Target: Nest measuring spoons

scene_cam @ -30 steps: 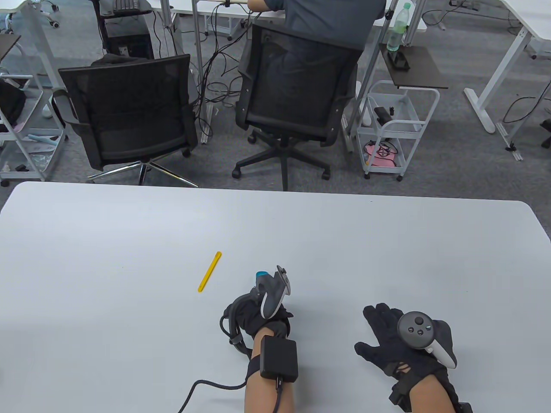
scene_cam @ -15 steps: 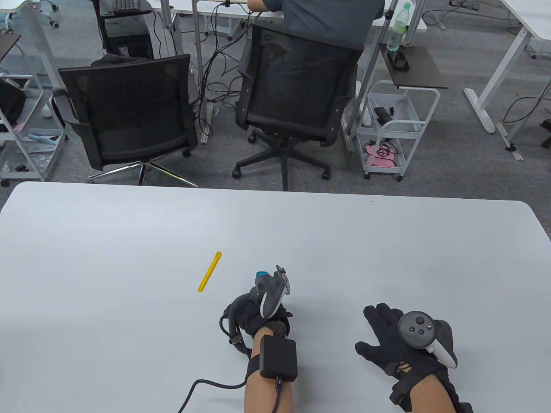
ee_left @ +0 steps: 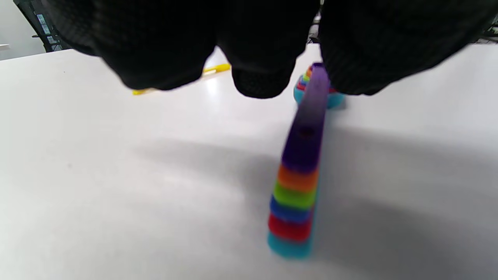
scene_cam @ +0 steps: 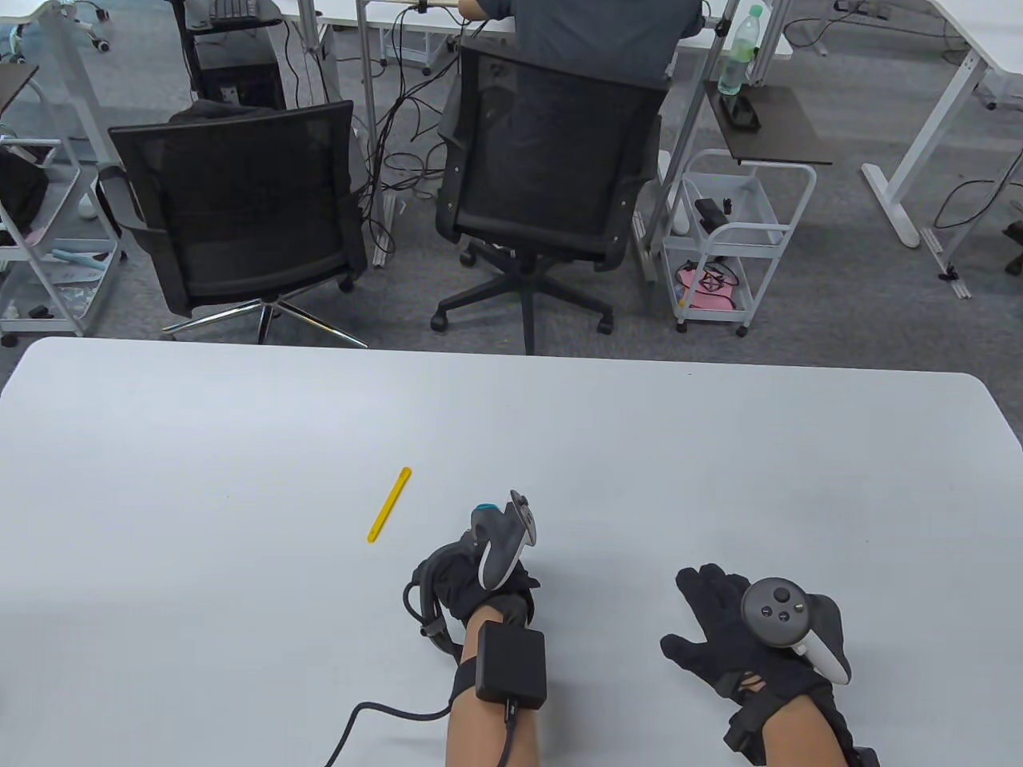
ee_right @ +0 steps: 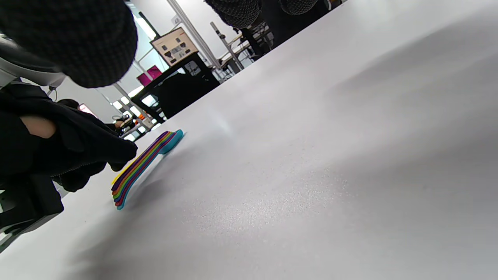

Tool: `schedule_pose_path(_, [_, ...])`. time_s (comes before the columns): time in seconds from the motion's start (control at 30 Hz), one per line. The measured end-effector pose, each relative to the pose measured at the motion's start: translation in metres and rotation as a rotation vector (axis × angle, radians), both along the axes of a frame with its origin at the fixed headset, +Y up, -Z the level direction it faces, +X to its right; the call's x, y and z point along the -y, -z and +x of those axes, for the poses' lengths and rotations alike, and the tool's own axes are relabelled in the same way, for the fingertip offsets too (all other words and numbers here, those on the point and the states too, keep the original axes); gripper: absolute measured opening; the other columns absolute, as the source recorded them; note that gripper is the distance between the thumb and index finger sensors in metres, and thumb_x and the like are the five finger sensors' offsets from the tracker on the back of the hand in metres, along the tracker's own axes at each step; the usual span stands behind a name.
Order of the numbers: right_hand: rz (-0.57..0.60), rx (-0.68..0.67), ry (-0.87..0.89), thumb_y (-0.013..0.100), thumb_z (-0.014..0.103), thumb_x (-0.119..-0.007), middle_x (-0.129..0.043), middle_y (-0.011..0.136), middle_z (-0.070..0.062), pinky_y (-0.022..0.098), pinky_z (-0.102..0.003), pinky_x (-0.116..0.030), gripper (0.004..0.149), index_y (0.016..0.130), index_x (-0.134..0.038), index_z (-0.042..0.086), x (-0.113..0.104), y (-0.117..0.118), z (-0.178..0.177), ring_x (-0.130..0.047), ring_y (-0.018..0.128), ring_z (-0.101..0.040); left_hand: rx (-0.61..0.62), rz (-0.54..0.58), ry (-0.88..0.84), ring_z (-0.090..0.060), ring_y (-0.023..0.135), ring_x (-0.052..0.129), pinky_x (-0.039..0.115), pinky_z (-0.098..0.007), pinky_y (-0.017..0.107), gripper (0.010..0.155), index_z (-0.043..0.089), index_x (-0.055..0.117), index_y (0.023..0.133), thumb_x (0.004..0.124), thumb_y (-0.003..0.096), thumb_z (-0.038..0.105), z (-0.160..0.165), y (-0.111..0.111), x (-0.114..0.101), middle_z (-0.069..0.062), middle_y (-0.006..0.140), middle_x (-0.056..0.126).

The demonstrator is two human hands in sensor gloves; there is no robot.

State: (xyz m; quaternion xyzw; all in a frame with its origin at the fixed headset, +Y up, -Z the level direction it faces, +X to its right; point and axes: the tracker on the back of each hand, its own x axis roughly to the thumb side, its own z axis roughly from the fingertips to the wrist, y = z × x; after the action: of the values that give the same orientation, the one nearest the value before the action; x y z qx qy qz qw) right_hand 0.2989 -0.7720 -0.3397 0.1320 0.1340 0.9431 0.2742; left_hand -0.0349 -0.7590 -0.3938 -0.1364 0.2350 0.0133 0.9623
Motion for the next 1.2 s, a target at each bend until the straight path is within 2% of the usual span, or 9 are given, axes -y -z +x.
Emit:
schedule_pose_path(0.1, [0.0,0.002,0.005,0.037,0.068,-0.084,-0.032,0.117,-0.025,0.057,-0.089,-0.026,0.1,0.111,-0.043,0.016,0.0,0.0,0.001,-0.027,0.102,-0.063,0.089,0.016,-0.04,-0.017,0.039,0.099,0.066,-0.065,0.068,0.072,0.008,0.084,0.094,0.09,0.0439,0.06,-0.01,0.001,-0.01,0.013,0.041,0.094])
schedule_pose_path(0.17, [-0.001,0.002,0.006,0.037,0.068,-0.084,-0.031,0.117,-0.025,0.057,-0.089,-0.026,0.1,0.111,-0.043,0.016,0.0,0.0,0.001,-0.027,0.102,-0.063,0.146,0.08,-0.007,-0.017,0.038,0.098,0.066,-0.065,0.069,0.072,0.01,0.083,0.095,0.09,0.0428,0.059,-0.02,0.0,-0.018,0.013,0.04,0.094])
schedule_pose_path(0.23, [-0.002,0.002,0.004,0.037,0.068,-0.084,-0.031,0.117,-0.025,0.058,-0.089,-0.026,0.1,0.111,-0.043,0.016,0.0,-0.001,0.001,-0.027,0.102,-0.063,0.185,0.083,0.02,-0.016,0.039,0.098,0.065,-0.065,0.07,0.074,0.011,0.081,0.097,0.091,0.0421,0.059,-0.03,0.0,-0.024,0.014,0.041,0.093])
schedule_pose_path(0.47, [-0.006,0.002,-0.009,0.037,0.068,-0.084,-0.032,0.117,-0.025,0.058,-0.089,-0.026,0.1,0.111,-0.043,0.016,0.001,-0.001,0.001,-0.027,0.102,-0.063,0.188,0.083,0.097,-0.016,0.041,0.097,0.064,-0.065,0.071,0.079,0.012,0.076,0.101,0.095,0.0396,0.058,-0.071,0.003,-0.033,0.014,0.043,0.092])
schedule_pose_path(0.77, [-0.021,0.022,-0.043,0.037,0.068,-0.084,-0.032,0.117,-0.025,0.058,-0.089,-0.026,0.1,0.111,-0.043,0.016,0.005,0.002,0.002,-0.027,0.102,-0.063,0.145,0.035,0.083,-0.016,0.041,0.097,0.064,-0.065,0.071,0.077,0.012,0.077,0.1,0.095,0.0398,0.057,-0.113,0.024,-0.006,0.014,0.042,0.092])
schedule_pose_path(1.2, [-0.046,0.05,-0.086,0.037,0.068,-0.084,-0.032,0.117,-0.025,0.058,-0.089,-0.026,0.1,0.111,-0.043,0.016,0.011,0.006,0.003,-0.027,0.102,-0.063,0.106,-0.009,0.076,-0.016,0.041,0.097,0.064,-0.065,0.07,0.075,0.012,0.08,0.097,0.095,0.0398,0.058,-0.142,0.057,0.028,0.013,0.042,0.092])
